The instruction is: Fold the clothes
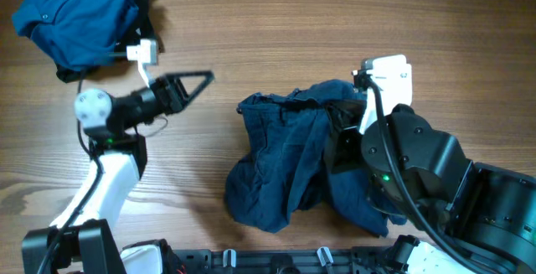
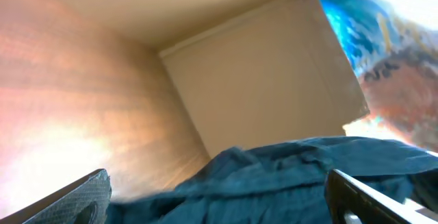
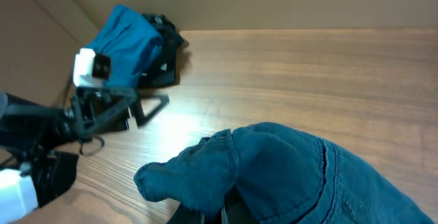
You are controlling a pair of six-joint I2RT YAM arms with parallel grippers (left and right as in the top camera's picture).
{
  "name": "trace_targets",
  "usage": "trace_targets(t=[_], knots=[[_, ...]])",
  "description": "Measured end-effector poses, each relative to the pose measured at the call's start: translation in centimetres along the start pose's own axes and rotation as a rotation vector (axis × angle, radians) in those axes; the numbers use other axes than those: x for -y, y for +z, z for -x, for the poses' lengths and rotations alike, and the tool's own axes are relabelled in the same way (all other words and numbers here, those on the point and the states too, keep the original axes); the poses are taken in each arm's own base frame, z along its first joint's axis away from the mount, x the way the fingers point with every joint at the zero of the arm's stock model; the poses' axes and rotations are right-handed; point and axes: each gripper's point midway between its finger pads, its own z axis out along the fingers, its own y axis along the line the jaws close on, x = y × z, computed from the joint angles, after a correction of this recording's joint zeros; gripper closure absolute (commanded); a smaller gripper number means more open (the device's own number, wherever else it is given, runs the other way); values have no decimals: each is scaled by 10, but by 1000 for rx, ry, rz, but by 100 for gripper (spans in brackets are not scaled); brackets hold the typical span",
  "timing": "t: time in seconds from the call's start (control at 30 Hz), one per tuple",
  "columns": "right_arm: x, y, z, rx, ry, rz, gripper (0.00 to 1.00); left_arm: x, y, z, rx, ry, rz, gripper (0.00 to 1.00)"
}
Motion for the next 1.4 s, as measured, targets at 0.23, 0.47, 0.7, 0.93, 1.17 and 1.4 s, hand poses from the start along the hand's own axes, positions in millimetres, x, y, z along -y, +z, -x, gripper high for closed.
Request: trace_targets(t=[0.23, 0.47, 0.7, 0.93, 1.17, 1.4], knots=[[-2, 7, -2, -13, -8, -9, 96, 72, 7, 42, 6, 269, -100, 0], [-3, 8, -3, -15, -10, -11, 96, 19, -3, 49, 40, -50, 47, 0], [-3, 8, -3, -16, -10, -12, 96, -123, -68, 24, 328, -611, 615, 1], [-6, 11, -2, -13, -8, -10, 96, -158, -92, -11, 248, -485, 909, 1], [-12, 25, -5, -30, -20, -23, 96, -137, -35, -56, -14, -392, 811, 0], [-13, 28, -5, -31, -20, -24, 96, -114, 12, -97, -201, -310, 729, 0]])
